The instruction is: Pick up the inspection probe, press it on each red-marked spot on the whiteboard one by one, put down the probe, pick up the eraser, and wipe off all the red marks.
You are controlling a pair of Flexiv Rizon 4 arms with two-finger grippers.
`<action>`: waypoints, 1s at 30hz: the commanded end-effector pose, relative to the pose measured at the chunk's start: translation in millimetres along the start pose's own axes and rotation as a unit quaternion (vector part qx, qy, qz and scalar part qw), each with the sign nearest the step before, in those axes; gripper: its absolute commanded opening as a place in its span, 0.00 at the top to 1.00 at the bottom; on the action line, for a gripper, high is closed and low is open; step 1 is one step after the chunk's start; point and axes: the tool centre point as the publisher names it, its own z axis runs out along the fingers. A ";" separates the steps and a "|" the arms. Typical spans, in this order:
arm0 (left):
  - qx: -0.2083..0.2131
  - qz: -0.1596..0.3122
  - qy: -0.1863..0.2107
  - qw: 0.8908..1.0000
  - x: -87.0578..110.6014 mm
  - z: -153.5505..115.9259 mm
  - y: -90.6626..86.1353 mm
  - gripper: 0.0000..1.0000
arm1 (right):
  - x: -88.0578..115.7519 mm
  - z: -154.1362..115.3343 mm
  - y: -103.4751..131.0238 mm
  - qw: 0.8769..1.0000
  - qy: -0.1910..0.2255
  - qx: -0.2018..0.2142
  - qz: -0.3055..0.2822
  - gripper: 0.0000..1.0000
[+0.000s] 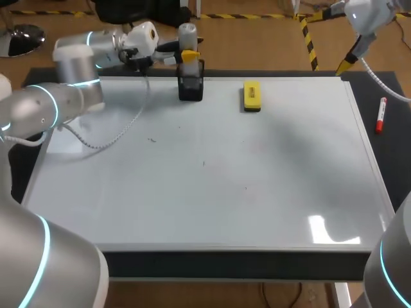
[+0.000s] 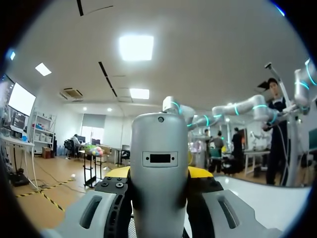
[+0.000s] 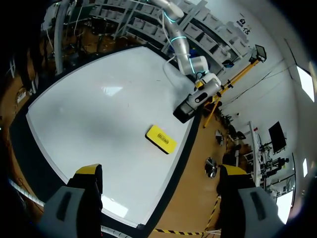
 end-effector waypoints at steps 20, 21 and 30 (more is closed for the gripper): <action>0.004 0.010 0.076 0.997 -9.7 -5.6 22.0 1.00 | -0.9 -0.4 -0.3 1.000 0.003 0.001 -0.001 0.00; 0.004 0.011 0.076 0.997 -9.7 -5.3 22.7 1.00 | -0.9 -0.4 -0.3 1.000 0.003 0.001 -0.001 0.00; 0.001 0.014 0.086 0.996 -10.6 -4.5 26.2 1.00 | -0.9 -0.4 -0.3 1.000 0.003 0.001 -0.001 0.00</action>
